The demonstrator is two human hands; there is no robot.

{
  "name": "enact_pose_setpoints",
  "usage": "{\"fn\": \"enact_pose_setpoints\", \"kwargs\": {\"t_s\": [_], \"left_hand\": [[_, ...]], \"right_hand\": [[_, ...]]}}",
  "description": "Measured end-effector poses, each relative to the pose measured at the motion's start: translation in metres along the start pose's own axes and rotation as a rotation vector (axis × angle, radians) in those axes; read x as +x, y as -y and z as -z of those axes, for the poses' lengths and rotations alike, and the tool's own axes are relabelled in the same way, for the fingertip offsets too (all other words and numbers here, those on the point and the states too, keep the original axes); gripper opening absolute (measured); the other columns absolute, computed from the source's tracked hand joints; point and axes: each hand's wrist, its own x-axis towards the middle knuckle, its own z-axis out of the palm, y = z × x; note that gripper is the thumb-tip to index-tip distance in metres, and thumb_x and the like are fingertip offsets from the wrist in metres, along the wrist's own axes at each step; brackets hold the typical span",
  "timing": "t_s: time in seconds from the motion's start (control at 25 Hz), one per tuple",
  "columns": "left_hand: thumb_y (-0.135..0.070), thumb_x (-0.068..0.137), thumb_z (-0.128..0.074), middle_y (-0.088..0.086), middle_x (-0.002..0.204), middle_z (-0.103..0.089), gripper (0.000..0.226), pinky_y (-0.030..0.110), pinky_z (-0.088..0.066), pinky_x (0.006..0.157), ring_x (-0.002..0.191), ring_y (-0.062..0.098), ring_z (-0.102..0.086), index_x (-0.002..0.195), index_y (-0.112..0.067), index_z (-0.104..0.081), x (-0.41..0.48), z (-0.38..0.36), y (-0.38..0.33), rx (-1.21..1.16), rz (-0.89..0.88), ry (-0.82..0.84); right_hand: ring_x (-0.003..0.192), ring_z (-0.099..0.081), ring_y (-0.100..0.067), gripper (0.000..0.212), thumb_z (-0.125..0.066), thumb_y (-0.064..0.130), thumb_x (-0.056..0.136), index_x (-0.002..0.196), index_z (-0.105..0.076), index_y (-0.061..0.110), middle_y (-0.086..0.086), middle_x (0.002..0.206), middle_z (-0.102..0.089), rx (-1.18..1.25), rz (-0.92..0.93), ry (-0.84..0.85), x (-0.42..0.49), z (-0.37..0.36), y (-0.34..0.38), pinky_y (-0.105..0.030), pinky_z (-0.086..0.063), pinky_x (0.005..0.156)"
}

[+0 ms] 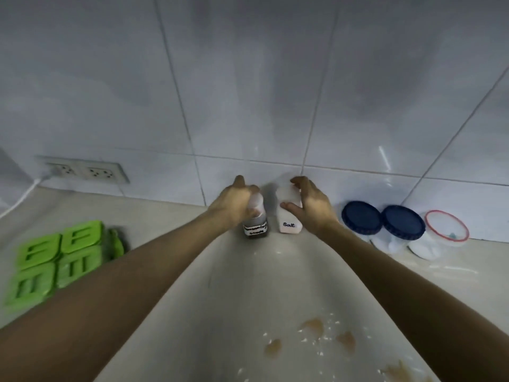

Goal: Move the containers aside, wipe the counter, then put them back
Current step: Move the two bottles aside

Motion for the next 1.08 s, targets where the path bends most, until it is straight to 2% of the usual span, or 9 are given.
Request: {"fn": "enact_pose_setpoints", "kwargs": {"t_s": [0.12, 0.2, 0.44, 0.68, 0.84, 0.96, 1.08], "left_hand": [[-0.032, 0.083, -0.066, 0.015, 0.114, -0.044, 0.041, 0.041, -0.050, 0.087, 0.097, 0.040, -0.059, 0.122, -0.020, -0.057, -0.041, 0.036, 0.060, 0.103, 0.093, -0.016], [-0.032, 0.083, -0.067, 0.016, 0.114, -0.044, 0.043, 0.041, -0.048, 0.088, 0.097, 0.041, -0.059, 0.122, -0.018, -0.057, -0.065, 0.053, 0.100, 0.139, 0.159, -0.040], [-0.033, 0.083, -0.066, 0.017, 0.118, -0.046, 0.048, 0.042, -0.048, 0.092, 0.104, 0.039, -0.058, 0.125, -0.012, -0.055, -0.104, 0.065, 0.171, 0.156, 0.231, -0.086], [-0.029, 0.085, -0.064, 0.019, 0.115, -0.046, 0.039, 0.042, -0.047, 0.089, 0.099, 0.039, -0.058, 0.116, -0.007, -0.057, -0.114, 0.066, 0.204, 0.165, 0.244, -0.113], [-0.029, 0.086, -0.063, 0.018, 0.115, -0.046, 0.041, 0.041, -0.047, 0.088, 0.101, 0.038, -0.058, 0.119, -0.007, -0.056, -0.119, 0.070, 0.212, 0.165, 0.229, -0.100], [-0.031, 0.086, -0.062, 0.017, 0.116, -0.047, 0.045, 0.039, -0.047, 0.089, 0.104, 0.036, -0.057, 0.126, -0.011, -0.053, -0.118, 0.069, 0.215, 0.175, 0.217, -0.100], [-0.040, 0.083, -0.060, 0.015, 0.114, -0.052, 0.052, 0.038, -0.047, 0.092, 0.107, 0.032, -0.052, 0.126, -0.012, -0.054, -0.115, 0.067, 0.219, 0.286, 0.172, -0.098]], "right_hand": [[0.117, -0.056, -0.030, 0.060, -0.070, 0.027, 0.084, 0.135, -0.044, 0.008, -0.012, 0.132, -0.056, 0.120, 0.042, 0.054, 0.012, -0.033, 0.061, -0.041, -0.047, 0.098], [0.115, -0.057, -0.029, 0.059, -0.069, 0.027, 0.085, 0.136, -0.045, 0.010, -0.010, 0.134, -0.054, 0.152, 0.088, 0.122, 0.019, -0.058, 0.104, -0.038, -0.046, 0.099], [0.128, -0.046, -0.029, 0.056, -0.065, 0.024, 0.089, 0.139, -0.043, 0.011, -0.011, 0.140, -0.047, 0.115, 0.213, 0.247, 0.034, -0.127, 0.186, -0.034, -0.035, 0.106], [0.128, -0.046, -0.026, 0.054, -0.061, 0.023, 0.091, 0.140, -0.042, 0.011, -0.008, 0.141, -0.046, 0.090, 0.237, 0.255, 0.031, -0.156, 0.205, -0.032, -0.035, 0.105], [0.122, -0.051, -0.026, 0.054, -0.060, 0.022, 0.092, 0.141, -0.041, 0.013, -0.006, 0.142, -0.045, 0.116, 0.246, 0.255, 0.028, -0.164, 0.215, -0.029, -0.036, 0.102], [0.131, -0.045, -0.025, 0.054, -0.059, 0.021, 0.093, 0.143, -0.040, 0.014, -0.006, 0.145, -0.043, 0.110, 0.206, 0.242, 0.032, -0.167, 0.219, -0.032, -0.034, 0.107], [0.135, -0.041, -0.027, 0.058, -0.059, 0.019, 0.093, 0.146, -0.035, 0.014, -0.008, 0.149, -0.038, 0.098, 0.204, 0.310, 0.035, -0.163, 0.223, -0.035, -0.034, 0.111]]}}
